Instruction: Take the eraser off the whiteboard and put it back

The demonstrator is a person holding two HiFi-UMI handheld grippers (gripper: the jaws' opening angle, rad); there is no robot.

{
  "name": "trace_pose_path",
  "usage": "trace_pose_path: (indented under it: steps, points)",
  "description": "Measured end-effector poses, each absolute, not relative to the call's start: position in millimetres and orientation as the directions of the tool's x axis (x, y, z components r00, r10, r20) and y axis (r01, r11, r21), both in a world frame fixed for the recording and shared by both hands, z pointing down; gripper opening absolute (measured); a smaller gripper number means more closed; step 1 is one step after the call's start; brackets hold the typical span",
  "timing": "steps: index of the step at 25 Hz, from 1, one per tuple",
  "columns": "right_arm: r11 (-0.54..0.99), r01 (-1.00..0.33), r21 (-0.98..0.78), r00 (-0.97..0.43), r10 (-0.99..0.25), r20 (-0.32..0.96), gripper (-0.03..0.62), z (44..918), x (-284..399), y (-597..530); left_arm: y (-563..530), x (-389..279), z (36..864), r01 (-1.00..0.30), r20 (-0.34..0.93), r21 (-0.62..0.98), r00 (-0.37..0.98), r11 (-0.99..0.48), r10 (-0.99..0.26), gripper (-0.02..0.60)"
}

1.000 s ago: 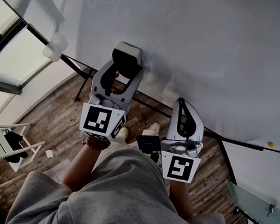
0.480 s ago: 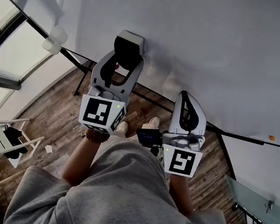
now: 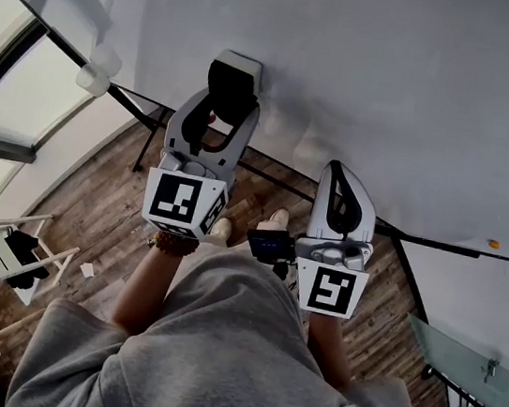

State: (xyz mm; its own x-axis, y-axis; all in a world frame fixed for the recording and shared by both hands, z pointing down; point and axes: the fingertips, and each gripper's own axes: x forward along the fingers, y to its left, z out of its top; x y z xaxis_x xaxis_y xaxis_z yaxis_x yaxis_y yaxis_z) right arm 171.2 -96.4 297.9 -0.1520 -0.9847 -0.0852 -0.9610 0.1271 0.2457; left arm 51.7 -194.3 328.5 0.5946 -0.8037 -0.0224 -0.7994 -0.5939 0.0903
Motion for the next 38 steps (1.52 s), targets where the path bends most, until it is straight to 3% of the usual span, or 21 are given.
trace_pose_path:
  steps: [38]
  points:
    - [0.185, -0.950, 0.251, -0.211, -0.974, -0.082, 0.012, 298.5, 127.9, -96.9, -175.3, 10.3, 331.3, -0.810, -0.017, 0.093, 0.580, -0.579, -0.814, 0.237]
